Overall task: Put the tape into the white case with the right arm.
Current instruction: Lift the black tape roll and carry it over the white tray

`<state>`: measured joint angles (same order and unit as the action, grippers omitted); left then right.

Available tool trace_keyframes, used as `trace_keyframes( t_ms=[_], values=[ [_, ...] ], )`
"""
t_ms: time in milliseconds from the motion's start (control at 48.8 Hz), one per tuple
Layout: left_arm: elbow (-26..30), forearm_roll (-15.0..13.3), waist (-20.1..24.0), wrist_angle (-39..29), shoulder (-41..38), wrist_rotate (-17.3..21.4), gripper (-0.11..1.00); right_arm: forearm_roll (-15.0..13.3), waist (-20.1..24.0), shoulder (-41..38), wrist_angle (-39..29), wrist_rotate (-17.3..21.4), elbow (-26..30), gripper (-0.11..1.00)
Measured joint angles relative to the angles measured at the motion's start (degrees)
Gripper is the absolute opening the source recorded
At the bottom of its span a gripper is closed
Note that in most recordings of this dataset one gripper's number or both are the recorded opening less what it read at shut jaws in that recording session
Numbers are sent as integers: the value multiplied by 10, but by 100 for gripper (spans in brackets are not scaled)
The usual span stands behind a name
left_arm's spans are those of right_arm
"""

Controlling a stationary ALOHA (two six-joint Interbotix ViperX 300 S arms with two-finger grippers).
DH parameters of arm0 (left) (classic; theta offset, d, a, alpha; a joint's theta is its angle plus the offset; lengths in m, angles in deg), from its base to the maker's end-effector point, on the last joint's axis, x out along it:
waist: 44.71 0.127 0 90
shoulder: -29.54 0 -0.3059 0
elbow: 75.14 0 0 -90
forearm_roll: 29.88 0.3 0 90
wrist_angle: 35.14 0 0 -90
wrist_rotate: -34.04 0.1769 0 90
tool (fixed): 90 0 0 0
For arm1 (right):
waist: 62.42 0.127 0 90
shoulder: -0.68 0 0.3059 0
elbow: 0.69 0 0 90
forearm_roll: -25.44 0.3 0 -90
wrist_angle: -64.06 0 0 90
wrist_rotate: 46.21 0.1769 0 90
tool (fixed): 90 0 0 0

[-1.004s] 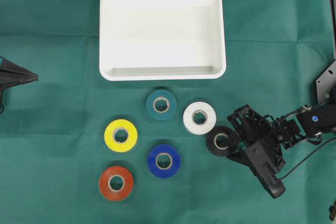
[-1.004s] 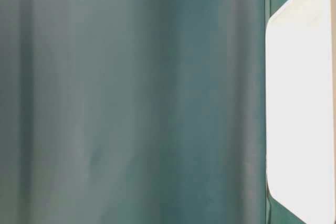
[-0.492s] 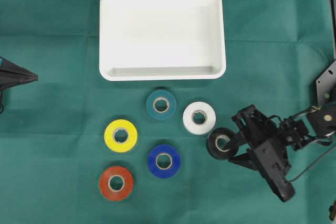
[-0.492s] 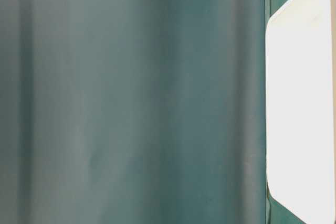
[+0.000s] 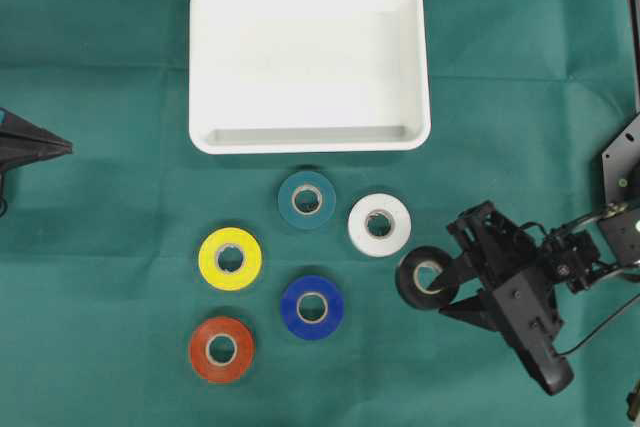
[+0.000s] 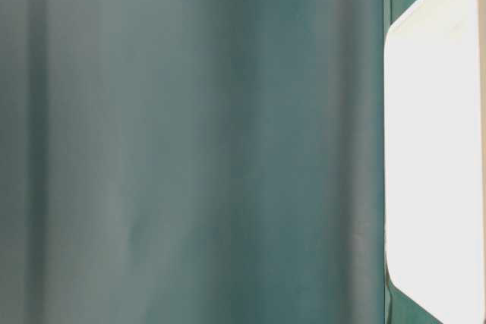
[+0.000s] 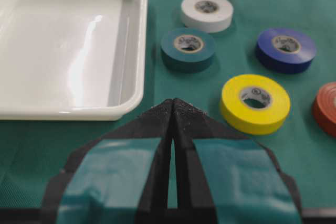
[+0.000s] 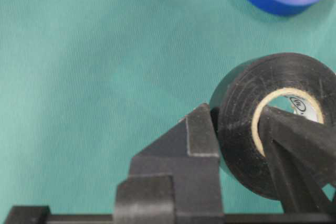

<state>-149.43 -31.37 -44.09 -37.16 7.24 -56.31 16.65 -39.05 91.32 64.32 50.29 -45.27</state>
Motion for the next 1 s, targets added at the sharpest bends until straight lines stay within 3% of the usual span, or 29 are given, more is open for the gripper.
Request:
trace_keyframes(
  t_ms=[553,1004],
  values=[
    [-1,0,0,2,1,0,0,0,-20,-133,10,1,147,2],
    [-1,0,0,3,1,0,0,0,-127,-138,10,3,168,2]
  ],
)
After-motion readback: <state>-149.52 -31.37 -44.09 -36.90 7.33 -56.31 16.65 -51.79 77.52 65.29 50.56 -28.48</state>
